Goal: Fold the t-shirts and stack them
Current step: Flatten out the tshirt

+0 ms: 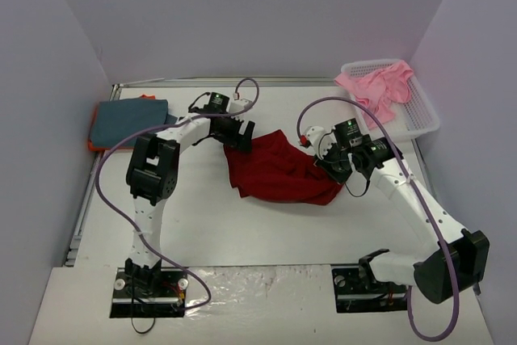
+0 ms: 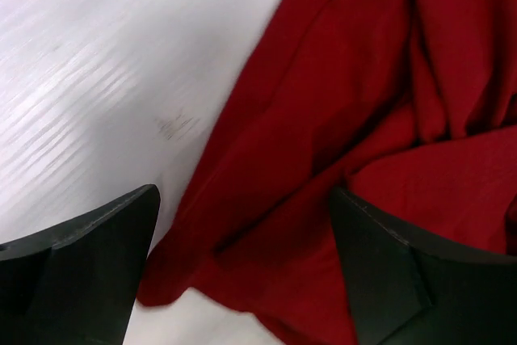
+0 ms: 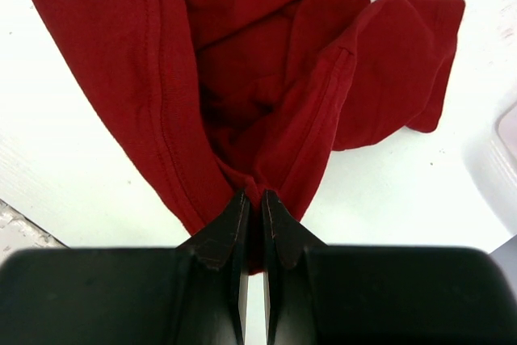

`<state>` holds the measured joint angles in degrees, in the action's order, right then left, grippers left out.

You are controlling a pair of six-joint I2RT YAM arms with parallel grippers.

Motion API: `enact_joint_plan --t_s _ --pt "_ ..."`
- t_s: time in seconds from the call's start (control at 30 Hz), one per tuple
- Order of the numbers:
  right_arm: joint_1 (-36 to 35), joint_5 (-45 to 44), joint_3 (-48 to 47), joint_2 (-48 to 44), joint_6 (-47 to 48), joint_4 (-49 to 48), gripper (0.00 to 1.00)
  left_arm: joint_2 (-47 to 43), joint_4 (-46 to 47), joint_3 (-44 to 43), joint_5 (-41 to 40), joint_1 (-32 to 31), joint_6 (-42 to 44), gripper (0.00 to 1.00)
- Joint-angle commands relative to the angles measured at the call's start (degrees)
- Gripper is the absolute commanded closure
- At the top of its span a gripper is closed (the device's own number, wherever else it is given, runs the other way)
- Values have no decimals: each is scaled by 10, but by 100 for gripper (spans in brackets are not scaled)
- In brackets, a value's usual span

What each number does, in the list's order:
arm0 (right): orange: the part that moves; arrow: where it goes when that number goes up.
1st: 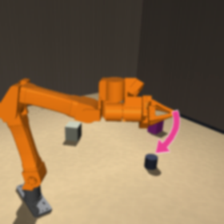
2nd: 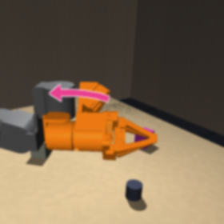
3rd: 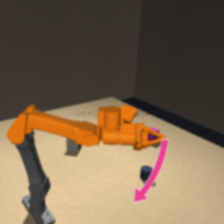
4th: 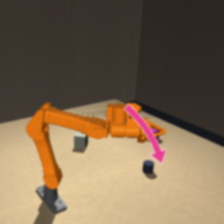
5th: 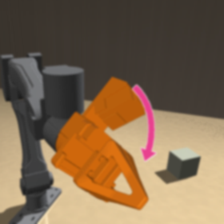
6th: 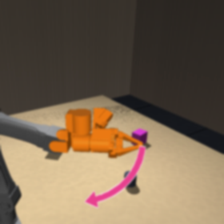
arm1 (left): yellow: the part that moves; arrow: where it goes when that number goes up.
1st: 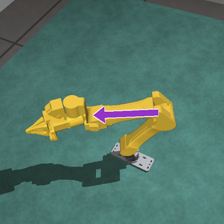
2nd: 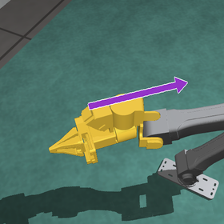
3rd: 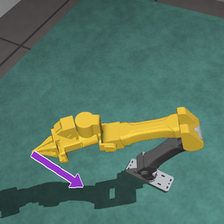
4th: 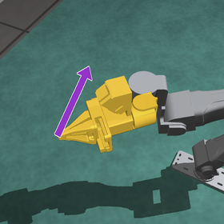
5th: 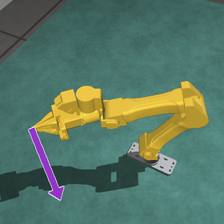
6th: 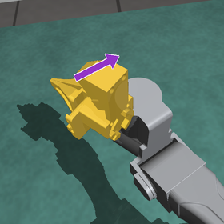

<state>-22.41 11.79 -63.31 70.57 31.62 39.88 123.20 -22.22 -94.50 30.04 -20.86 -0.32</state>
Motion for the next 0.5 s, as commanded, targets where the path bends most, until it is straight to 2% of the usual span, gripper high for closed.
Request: enact_joint_plan --t_s 0.0,0.03,0.13,0.17,0.27,0.3,0.37,0.4,0.43,0.47 --pt "4 -3 8 11 6 13 100 6 3 -57 11 -17 -15 15" --pt "4 -4 9 13 6 13 100 13 0 -66 12 -20 -17 15" --pt "6 -7 14 18 7 13 100 27 -2 -84 17 -24 -22 30" --pt "6 -7 17 16 8 13 100 30 -5 -88 19 -26 -22 40" --pt "7 -7 20 12 11 12 100 38 -16 -95 19 -28 -15 51" --pt "7 -7 21 12 13 12 100 39 -18 -92 19 -29 -11 61" --pt "9 -8 21 12 14 11 100 39 -21 -89 14 -28 -9 74" --pt "9 -9 24 13 16 11 100 37 -23 -88 9 -29 -6 87" --pt "10 -10 25 15 17 7 100 35 -27 -85 4 -29 -5 95" --pt "11 -12 26 18 17 6 100 32 -29 -83 -2 -29 -3 97"
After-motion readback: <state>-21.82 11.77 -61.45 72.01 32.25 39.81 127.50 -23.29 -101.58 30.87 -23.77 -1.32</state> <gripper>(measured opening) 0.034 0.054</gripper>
